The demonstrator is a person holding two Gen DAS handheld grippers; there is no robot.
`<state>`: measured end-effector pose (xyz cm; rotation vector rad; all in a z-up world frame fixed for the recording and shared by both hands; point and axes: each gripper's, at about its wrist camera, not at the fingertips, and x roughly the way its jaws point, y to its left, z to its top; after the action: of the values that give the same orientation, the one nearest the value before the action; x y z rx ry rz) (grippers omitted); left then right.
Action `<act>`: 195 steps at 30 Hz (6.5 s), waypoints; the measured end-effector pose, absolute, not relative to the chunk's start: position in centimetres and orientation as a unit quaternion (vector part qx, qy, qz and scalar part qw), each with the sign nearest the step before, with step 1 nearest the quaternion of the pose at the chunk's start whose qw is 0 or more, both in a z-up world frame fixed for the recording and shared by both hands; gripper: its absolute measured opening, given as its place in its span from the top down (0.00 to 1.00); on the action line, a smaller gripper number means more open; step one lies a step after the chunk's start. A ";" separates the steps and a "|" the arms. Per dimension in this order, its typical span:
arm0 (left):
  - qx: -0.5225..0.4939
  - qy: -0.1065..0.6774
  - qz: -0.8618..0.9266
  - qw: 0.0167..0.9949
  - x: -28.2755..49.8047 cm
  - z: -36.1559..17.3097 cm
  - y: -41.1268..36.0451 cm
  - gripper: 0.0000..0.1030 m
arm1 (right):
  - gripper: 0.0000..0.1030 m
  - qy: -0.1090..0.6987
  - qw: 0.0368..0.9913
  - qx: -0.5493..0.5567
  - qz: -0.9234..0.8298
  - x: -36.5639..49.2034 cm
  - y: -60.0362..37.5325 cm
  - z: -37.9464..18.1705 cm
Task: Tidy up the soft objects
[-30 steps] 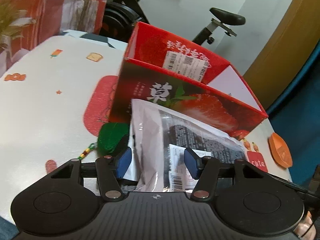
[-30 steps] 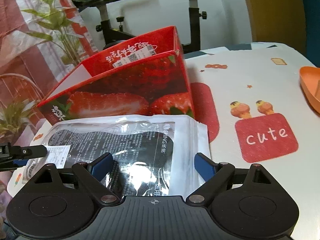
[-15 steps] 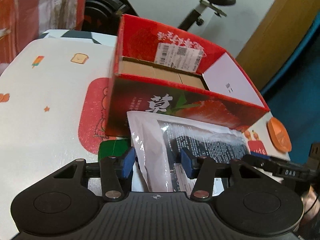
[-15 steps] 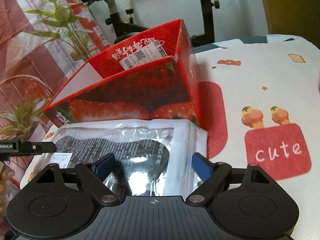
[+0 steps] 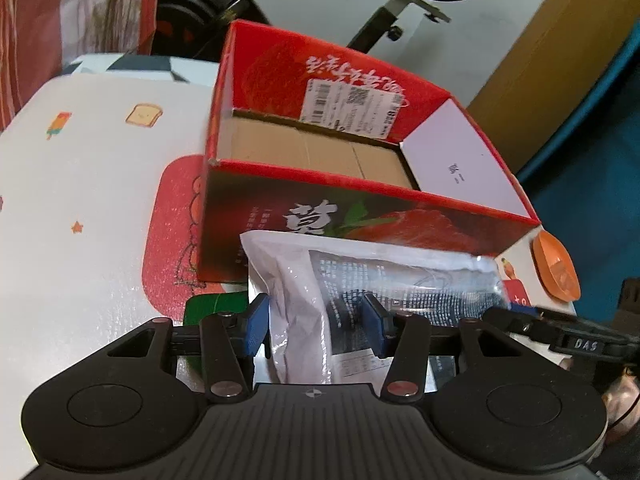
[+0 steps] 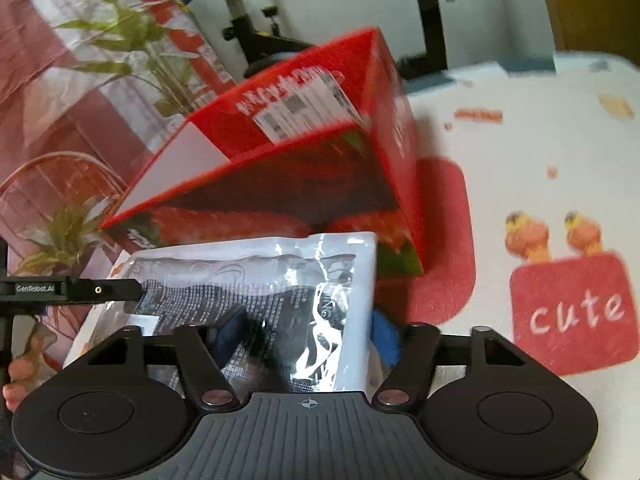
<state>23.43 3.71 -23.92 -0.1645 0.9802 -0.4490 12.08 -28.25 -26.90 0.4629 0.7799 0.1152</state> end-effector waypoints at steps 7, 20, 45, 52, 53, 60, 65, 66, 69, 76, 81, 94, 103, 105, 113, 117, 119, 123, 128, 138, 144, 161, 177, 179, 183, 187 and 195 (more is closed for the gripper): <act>-0.074 0.449 -0.226 0.862 21.9 -23.0 4.6 0.50 | 0.60 0.353 0.915 0.182 0.071 10.4 -27.8 -23.2; -0.044 0.376 -0.236 0.895 19.8 -18.9 5.1 0.50 | 0.64 0.299 0.944 0.111 0.079 9.1 -25.7 -18.6; -0.076 0.240 -0.221 0.942 22.6 -11.5 2.8 0.50 | 0.70 0.157 0.987 -0.030 0.028 13.9 -25.1 -9.6; -0.056 0.245 -0.213 0.944 25.6 -12.7 0.6 0.50 | 0.71 0.189 0.981 -0.031 0.016 17.4 -26.2 -12.2; -0.054 0.254 -0.210 0.943 26.0 -13.3 0.6 0.50 | 0.71 0.199 0.979 -0.035 0.018 17.8 -26.2 -13.0; -0.057 0.326 -0.199 0.923 28.4 -17.7 2.1 0.51 | 0.74 0.266 0.963 -0.021 0.024 19.9 -25.8 -17.9; -0.039 0.347 -0.201 0.915 29.0 -18.6 2.5 0.51 | 0.76 0.293 0.956 -0.001 0.028 21.0 -26.2 -19.0; -0.036 0.352 -0.201 0.913 29.1 -18.8 2.5 0.51 | 0.77 0.297 0.954 -0.002 0.027 21.1 -26.2 -19.1; -0.028 0.367 -0.197 0.909 29.7 -19.3 2.2 0.51 | 0.78 0.313 0.950 -0.001 0.020 21.8 -26.0 -19.4; -0.022 0.386 -0.189 0.903 29.9 -20.2 1.9 0.51 | 0.79 0.343 0.939 0.005 0.017 22.6 -25.9 -19.8; -0.024 0.391 -0.188 0.901 30.1 -20.2 1.8 0.50 | 0.79 0.360 0.933 0.019 0.010 23.1 -26.1 -20.0; -0.014 0.366 -0.181 0.913 29.4 -18.6 1.7 0.49 | 0.80 0.403 0.915 0.023 -0.005 25.3 -26.2 -19.8; -0.024 0.328 -0.184 0.926 30.1 -17.1 2.2 0.50 | 0.83 0.447 0.894 -0.003 -0.020 29.0 -25.2 -20.8; -0.026 0.330 -0.186 0.925 30.4 -17.4 2.0 0.50 | 0.85 0.456 0.889 -0.014 -0.024 29.9 -25.2 -21.1; -0.035 0.335 -0.190 0.922 30.7 -18.7 2.5 0.50 | 0.87 0.513 0.855 -0.065 -0.032 33.2 -24.1 -23.3; -0.036 0.337 -0.186 0.922 30.8 -19.1 2.9 0.50 | 0.87 0.521 0.848 -0.084 -0.039 33.6 -23.7 -24.3; -0.036 0.338 -0.183 0.922 30.7 -19.1 3.1 0.50 | 0.87 0.518 0.850 -0.084 -0.043 33.6 -23.7 -24.3; -0.040 0.336 -0.178 0.924 30.5 -18.7 3.3 0.50 | 0.82 0.501 0.860 -0.081 -0.048 32.8 -23.6 -23.3; -0.035 0.322 -0.176 0.929 29.4 -17.6 3.2 0.50 | 0.65 0.462 0.882 -0.077 -0.051 30.7 -23.8 -20.7; -0.015 0.299 -0.177 0.938 25.7 -15.5 3.0 0.49 | 0.62 0.391 0.918 -0.054 -0.041 26.1 -23.2 -15.4; -0.003 0.295 -0.177 0.939 22.5 -15.2 3.3 0.49 | 0.51 0.343 0.939 -0.020 -0.029 21.0 -22.6 -14.5; -0.044 0.354 -0.190 0.915 11.6 -21.3 5.3 0.49 | 0.51 0.331 0.940 0.082 -0.026 5.3 -21.5 -21.0; -0.091 0.407 -0.175 0.892 10.4 -25.4 5.9 0.49 | 0.36 0.407 0.895 0.157 -0.089 1.5 -24.1 -27.1; -0.089 0.412 -0.174 0.890 10.4 -25.6 5.9 0.49 | 0.36 0.418 0.889 0.165 -0.087 1.9 -24.2 -27.9; -0.094 0.418 -0.175 0.886 10.5 -25.9 6.1 0.47 | 0.39 0.430 0.887 0.150 -0.080 2.5 -23.3 -28.6; -0.095 0.417 -0.177 0.887 10.4 -25.8 6.1 0.42 | 0.47 0.429 0.889 0.141 -0.075 2.6 -23.0 -28.4; -0.091 0.425 -0.183 0.882 10.6 -26.2 5.6 0.42 | 0.70 0.419 0.895 0.133 -0.074 2.5 -23.0 -27.9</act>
<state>10.59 5.61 -26.21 -0.1896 0.8848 -0.3805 2.47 -22.99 -27.89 0.2752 0.8687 -0.1527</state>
